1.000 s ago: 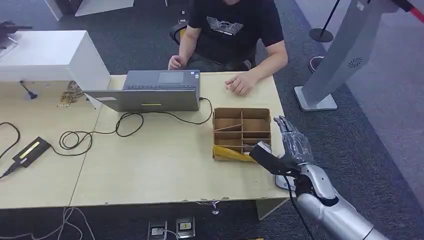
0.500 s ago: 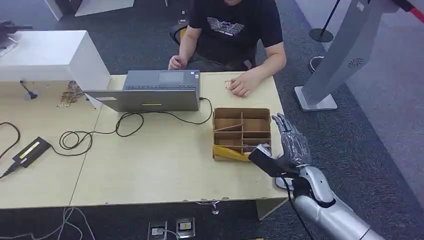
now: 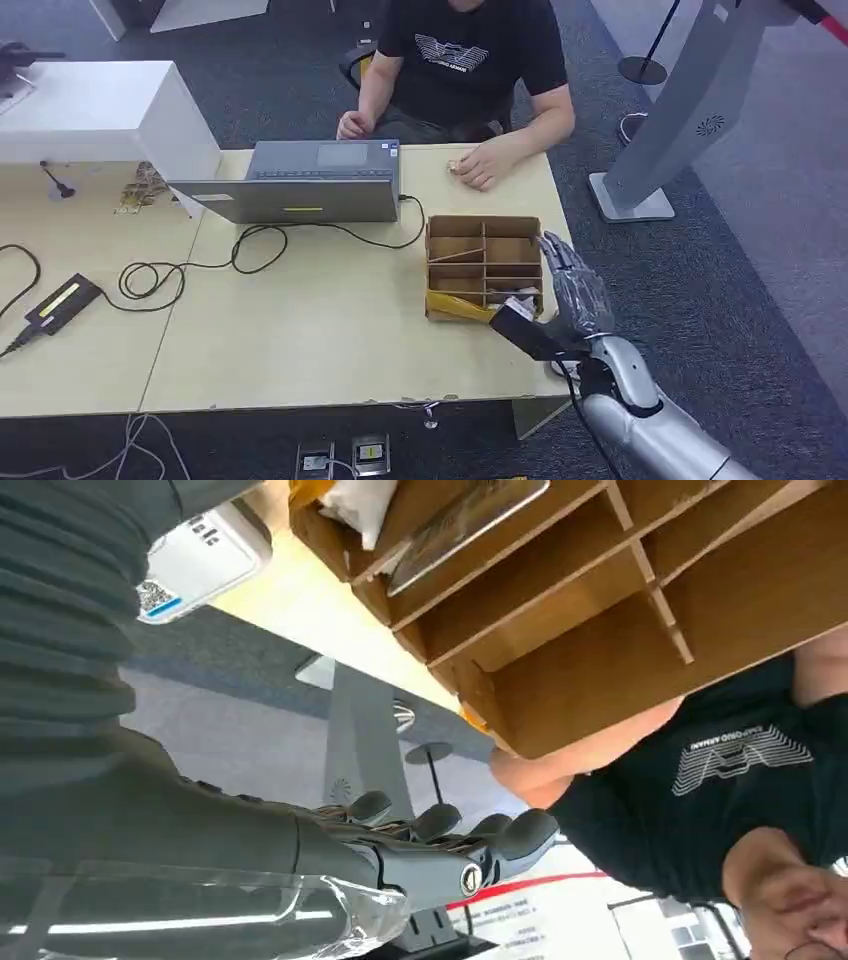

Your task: Pass the card to the sensor for recognition and then transmit it.

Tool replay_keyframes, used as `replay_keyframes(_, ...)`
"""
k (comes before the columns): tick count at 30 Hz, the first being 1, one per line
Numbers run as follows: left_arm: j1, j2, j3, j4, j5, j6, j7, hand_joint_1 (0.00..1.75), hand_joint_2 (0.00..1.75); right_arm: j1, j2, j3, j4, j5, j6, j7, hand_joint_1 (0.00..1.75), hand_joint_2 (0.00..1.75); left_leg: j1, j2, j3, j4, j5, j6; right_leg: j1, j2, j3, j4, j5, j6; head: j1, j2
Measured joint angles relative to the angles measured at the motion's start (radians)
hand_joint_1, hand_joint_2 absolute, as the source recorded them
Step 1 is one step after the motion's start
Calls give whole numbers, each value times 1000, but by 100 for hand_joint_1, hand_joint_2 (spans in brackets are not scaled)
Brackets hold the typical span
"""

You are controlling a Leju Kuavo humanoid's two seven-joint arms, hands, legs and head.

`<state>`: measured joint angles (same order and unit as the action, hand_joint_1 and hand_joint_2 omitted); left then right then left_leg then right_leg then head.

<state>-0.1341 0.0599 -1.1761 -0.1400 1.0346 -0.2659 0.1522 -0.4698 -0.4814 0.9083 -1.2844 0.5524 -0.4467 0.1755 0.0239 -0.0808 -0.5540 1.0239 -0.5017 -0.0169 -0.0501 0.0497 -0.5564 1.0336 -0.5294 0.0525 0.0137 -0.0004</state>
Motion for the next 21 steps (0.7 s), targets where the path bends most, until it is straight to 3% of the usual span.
replay_keyframes(21, 0, 0, 0, 0, -8, 0, 0, 0, 0, -1, 29, 16, 48, 81, 5, -31, 0, 175, 0, 0, 0, 0, 0, 0, 0, 0, 0, 0, 0, 0, 0, 0)
